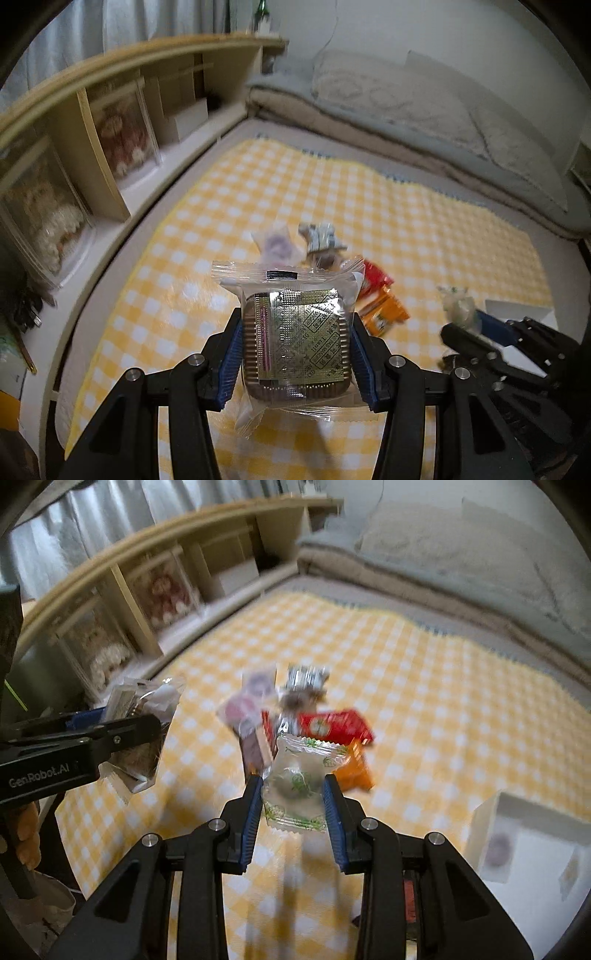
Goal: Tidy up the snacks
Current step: 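Carry both snacks over the white tray and open both tools to release them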
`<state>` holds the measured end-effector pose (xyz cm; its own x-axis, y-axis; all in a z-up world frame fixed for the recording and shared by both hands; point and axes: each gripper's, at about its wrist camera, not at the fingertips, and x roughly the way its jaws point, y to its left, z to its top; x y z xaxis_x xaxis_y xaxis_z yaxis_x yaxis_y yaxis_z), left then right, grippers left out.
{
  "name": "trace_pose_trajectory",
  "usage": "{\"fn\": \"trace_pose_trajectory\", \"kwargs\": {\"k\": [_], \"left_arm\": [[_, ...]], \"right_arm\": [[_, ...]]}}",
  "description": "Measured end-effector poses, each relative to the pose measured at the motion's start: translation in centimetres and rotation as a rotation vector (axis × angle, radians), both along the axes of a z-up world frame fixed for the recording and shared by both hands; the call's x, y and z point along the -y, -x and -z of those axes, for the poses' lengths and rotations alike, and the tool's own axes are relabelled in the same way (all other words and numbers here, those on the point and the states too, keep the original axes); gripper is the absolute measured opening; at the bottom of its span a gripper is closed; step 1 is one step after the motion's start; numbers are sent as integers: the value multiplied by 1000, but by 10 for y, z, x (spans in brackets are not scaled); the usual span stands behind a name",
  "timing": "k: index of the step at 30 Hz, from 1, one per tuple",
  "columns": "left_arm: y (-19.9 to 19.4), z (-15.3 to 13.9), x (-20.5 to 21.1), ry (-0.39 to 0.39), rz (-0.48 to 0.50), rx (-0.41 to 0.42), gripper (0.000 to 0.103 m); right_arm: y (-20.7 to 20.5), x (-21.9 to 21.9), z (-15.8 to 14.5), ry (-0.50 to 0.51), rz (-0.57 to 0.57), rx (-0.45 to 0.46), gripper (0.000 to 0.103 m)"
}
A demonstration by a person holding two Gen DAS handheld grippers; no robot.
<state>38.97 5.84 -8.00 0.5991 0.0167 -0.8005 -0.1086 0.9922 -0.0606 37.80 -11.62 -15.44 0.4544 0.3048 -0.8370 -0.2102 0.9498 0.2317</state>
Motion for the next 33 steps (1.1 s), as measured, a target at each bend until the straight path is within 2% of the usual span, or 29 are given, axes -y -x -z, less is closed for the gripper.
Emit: {"fn": "trace_pose_trajectory", "kwargs": {"k": [5, 12, 19, 23, 33], "left_arm": [[29, -20, 11, -8, 28, 70, 51], [61, -40, 30, -18, 52, 154, 51], [82, -48, 59, -25, 92, 232, 51], [83, -46, 83, -9, 133, 242, 51], [69, -31, 164, 22, 271, 225, 51]], "right_arm": [[12, 20, -38, -25, 44, 107, 33], [30, 51, -78, -35, 129, 211, 33], [54, 90, -108, 13, 190, 295, 33], [69, 113, -114, 53, 231, 321, 34], [100, 182, -111, 111, 338, 305, 34]]}}
